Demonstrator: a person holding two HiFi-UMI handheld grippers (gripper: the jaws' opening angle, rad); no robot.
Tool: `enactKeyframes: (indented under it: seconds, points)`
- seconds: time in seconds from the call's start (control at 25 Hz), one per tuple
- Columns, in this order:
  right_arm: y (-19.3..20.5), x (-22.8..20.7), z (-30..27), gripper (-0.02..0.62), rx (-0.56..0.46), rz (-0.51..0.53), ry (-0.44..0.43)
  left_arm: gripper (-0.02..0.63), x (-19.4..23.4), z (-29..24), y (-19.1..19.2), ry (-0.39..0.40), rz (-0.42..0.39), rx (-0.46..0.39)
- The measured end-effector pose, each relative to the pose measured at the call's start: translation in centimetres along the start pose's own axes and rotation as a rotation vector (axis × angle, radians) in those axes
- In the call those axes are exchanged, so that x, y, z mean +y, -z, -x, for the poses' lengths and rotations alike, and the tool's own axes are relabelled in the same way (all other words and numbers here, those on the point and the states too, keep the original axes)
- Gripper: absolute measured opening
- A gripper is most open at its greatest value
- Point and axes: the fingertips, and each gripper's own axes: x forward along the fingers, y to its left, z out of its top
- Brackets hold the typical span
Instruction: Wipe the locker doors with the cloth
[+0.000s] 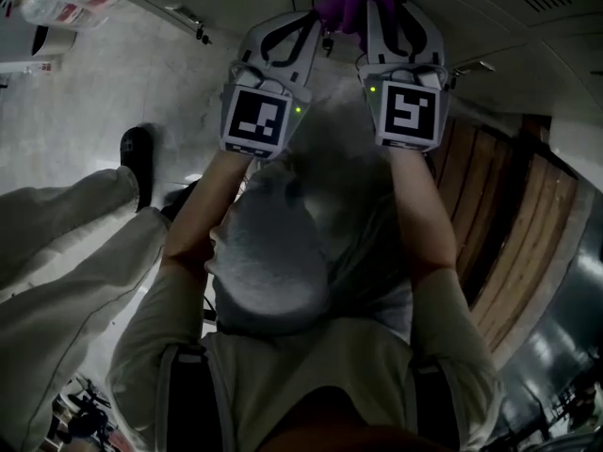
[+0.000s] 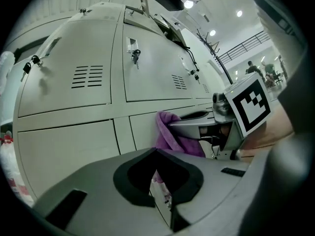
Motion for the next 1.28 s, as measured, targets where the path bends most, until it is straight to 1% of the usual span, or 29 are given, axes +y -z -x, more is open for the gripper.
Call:
enactKeyframes:
  seconds: [0.08,0.24,0.52,0.68,0.84,0.96,1.08,1.16,1.28]
  points:
    - [0.2,-1.2,0.7,0.055,-0.002,-0.012,0.021,0.003,-0.7,-0.5,-0.4,0.015,0.001,-0.002]
    - [0.7,-3.5,2.2,0.057,0.014,0.01,0.054,0.003,-2.6,-1.6,-0.9,0.051,0.013,0.006]
    - [2.0,-8.0,5.1,0.055,0.039,0.015,0.134,0.003,-5.6,-4.0,-1.7,0.113,0.018,-0.036]
    - [2.8,-10.4,6.6,0.056,0.057,0.011,0.186,0.003,-7.1,-5.0,-2.0,0.148,0.022,-0.038]
    - [3.6,-12.0,7.7,0.057,0.082,0.031,0.211,0.003,-8.2,-5.8,-2.1,0.169,0.028,-0.044]
    - [4.0,-12.3,7.9,0.055,0.1,0.011,0.223,0.003,-8.3,-6.0,-1.9,0.175,0.027,-0.04]
    - [3.5,-11.8,7.9,0.054,0.079,-0.024,0.215,0.003,-8.0,-5.7,-1.9,0.165,0.026,-0.041]
    - [2.8,-10.9,7.8,0.054,0.057,-0.041,0.191,0.003,-7.5,-5.1,-2.1,0.154,0.027,-0.04]
    - [1.4,-8.2,7.4,0.054,0.011,-0.052,0.133,0.003,-6.4,-3.9,-2.1,0.131,0.023,-0.037]
